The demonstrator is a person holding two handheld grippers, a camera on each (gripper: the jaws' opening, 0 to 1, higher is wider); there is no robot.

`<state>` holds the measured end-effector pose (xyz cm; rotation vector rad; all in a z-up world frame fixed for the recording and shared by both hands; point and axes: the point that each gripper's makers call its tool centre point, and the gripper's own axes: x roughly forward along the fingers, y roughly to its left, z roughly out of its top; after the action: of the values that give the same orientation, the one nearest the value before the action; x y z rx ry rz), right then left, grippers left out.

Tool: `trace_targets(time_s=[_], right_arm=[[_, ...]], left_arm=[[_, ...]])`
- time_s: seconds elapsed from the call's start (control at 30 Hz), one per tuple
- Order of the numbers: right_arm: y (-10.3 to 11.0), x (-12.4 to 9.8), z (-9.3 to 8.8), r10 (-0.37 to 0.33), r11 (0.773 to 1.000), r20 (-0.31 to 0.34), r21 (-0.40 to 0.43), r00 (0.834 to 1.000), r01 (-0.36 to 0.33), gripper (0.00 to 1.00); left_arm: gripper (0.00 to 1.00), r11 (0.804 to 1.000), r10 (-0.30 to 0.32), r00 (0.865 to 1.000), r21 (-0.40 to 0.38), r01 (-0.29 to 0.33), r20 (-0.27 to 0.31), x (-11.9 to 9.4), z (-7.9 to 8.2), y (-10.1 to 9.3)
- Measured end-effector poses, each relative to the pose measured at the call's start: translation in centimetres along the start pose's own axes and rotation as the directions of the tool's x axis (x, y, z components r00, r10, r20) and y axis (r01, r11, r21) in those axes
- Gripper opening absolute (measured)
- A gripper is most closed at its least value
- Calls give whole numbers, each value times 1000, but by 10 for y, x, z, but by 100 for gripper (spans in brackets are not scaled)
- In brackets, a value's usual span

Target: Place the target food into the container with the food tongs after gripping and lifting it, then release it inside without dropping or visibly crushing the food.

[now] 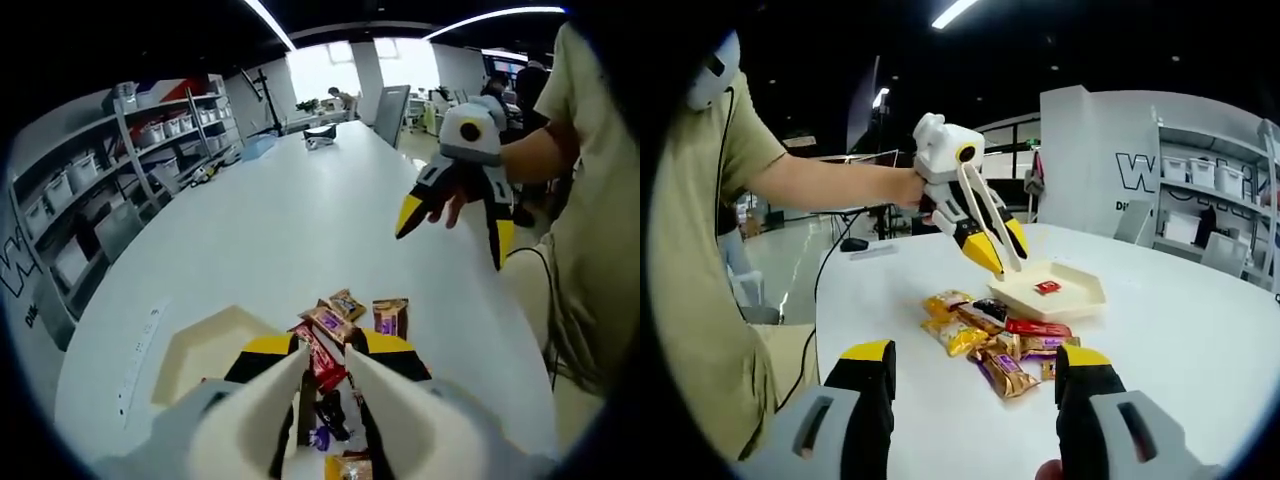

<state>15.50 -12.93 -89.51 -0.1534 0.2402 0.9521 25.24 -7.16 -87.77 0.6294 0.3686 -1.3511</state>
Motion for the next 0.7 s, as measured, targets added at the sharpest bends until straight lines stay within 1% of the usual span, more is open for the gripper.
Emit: trace_targets(time_s=[0.13,0.33,0.7], right_arm=[[0,-1,-1,-1,1000,-1,1,1000,1,63],[0,-1,-2,-1,1000,-5,3,1000,1,63],[0,-1,-4,-1,1000,-7,8,1000,1,63]], left_arm=[[23,1000,-14,1000,-4,14,6,3,4,-6],[23,999,-40,999,12,40,15,11,9,-20],[23,997,-72,997,15,71,27,22,12,-35]])
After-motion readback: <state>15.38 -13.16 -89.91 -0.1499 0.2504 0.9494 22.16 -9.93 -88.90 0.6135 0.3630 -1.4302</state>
